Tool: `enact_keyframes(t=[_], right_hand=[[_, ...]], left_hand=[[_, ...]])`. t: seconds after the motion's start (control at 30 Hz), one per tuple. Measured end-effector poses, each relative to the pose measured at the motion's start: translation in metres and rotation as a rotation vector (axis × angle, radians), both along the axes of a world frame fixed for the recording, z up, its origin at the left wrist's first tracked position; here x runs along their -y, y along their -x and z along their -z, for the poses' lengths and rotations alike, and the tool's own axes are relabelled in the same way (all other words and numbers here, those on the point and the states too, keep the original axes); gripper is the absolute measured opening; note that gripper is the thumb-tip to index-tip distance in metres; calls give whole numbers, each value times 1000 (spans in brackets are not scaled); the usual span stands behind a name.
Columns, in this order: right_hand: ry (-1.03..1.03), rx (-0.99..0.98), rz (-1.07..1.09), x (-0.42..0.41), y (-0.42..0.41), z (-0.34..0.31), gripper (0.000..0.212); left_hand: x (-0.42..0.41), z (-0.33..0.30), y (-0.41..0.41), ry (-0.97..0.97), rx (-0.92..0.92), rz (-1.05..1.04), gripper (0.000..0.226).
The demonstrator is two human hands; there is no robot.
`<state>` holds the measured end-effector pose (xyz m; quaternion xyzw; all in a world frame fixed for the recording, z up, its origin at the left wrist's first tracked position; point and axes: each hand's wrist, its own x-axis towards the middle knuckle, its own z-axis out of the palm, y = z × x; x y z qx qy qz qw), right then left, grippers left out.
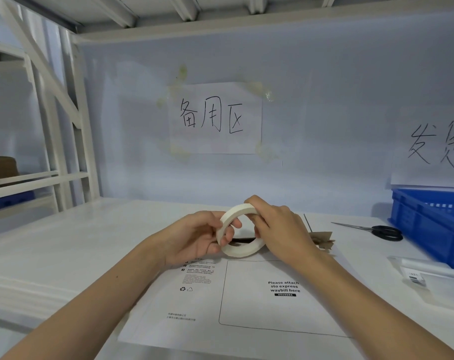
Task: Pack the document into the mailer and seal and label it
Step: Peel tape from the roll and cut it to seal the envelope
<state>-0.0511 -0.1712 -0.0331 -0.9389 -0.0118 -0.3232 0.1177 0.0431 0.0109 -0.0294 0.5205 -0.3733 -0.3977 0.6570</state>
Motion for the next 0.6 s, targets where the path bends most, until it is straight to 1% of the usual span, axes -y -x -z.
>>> enact_keyframes(t=[0.27, 0.6], right_hand=[[53, 8, -17, 3, -3, 4, 8], [79, 17, -2, 3, -4, 5, 10]], left_hand=[[1, 4, -1, -35, 196, -19, 29], [2, 5, -3, -36, 234, -15, 28]])
